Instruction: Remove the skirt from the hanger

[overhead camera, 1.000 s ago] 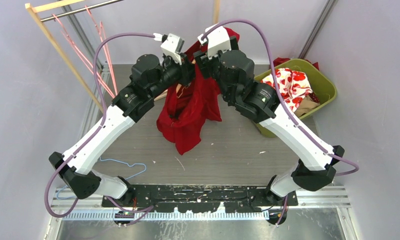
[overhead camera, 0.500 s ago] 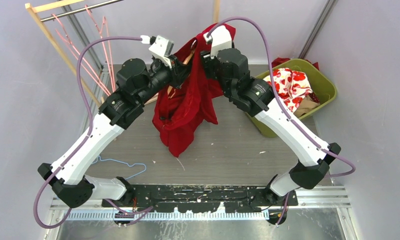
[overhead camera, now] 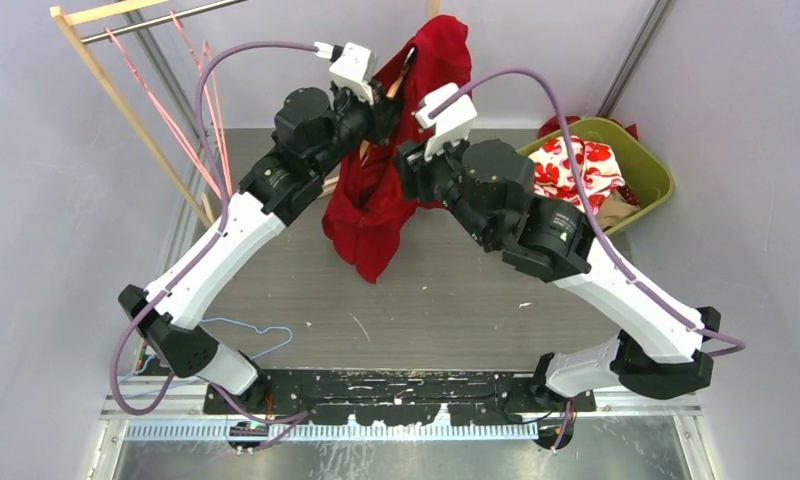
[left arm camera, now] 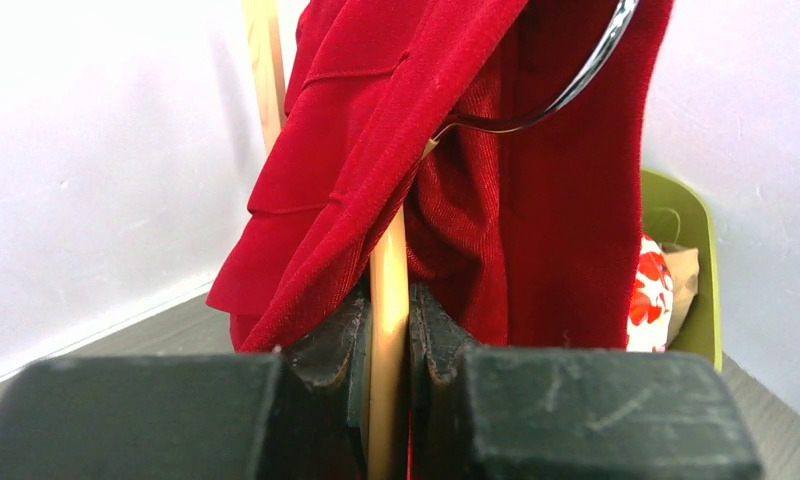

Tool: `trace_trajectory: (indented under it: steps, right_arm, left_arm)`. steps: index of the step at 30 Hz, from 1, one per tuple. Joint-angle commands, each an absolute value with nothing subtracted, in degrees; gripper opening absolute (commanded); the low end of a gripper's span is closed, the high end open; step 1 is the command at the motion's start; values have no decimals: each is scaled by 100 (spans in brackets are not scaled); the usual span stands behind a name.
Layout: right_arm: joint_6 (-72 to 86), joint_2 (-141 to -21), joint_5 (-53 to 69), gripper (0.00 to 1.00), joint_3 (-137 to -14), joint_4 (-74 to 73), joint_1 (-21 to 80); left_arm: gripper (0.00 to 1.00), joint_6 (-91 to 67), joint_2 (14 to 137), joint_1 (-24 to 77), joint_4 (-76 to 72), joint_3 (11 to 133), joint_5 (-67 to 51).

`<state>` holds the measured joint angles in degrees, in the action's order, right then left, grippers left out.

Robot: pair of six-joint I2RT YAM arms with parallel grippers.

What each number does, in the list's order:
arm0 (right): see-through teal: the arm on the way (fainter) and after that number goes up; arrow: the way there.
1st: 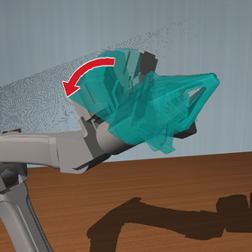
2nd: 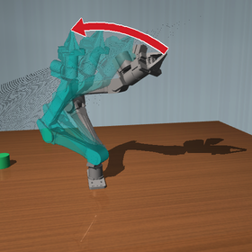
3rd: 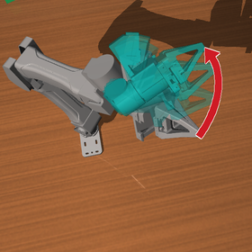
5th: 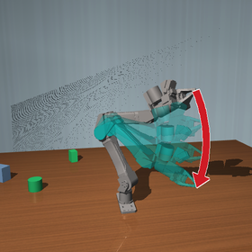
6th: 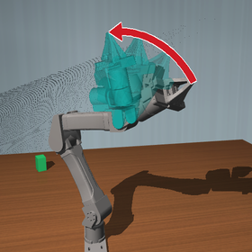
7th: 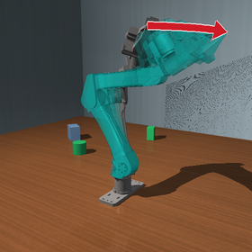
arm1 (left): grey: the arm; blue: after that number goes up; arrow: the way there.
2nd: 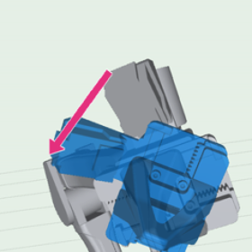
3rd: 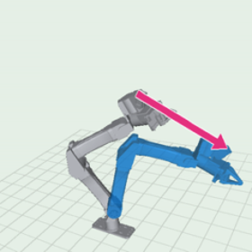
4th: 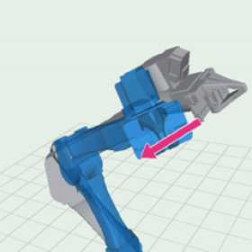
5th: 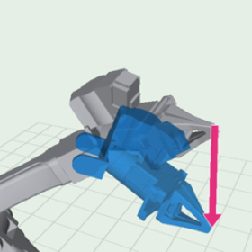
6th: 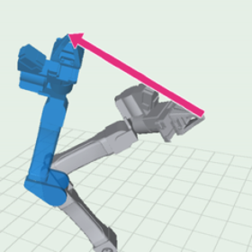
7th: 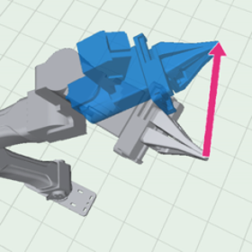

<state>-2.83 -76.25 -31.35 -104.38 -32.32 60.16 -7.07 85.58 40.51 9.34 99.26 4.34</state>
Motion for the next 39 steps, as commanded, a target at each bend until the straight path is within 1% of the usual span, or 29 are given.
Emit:
trace_trajectory:
  steps: [1,7,14,21,26,28,32,36,39]
  right_arm:
    - [8,-7752,-3056,53,-10099,-2946,6331]
    - [323,-7891,-2968,53,-9490,-2044,6346]
    - [360,-8146,-2844,53,-9563,-1864,6346]
    - [194,-8145,-3352,51,-9418,-1704,6313]
    - [322,-8151,-3368,49,-9202,-1591,6165]
    - [325,-8174,-3371,45,-9152,-1583,6153]
    - [391,-8279,-3145,25,-9163,-1691,6135]
    - [508,-8237,-2998,9,-9176,-1827,6135]
    - [633,-8107,-2712,5,-9094,-1824,6141]
  left_arm:
    - [0,-883,8555,4093,-582,10739,628]
    - [0,-1196,8508,4127,-810,10746,652]
    - [0,-1274,8452,4141,-981,10649,515]
    - [0,-1369,8399,4193,-1094,10564,332]
    - [0,-1510,8325,4218,-1213,10455,225]
    - [0,-1515,8277,4221,-1213,10417,240]
    - [0,-1467,8188,4222,-1283,10276,279]
    - [0,-1406,8146,4228,-1356,10130,331]
    - [0,-1359,8207,4227,-1511,10003,389]
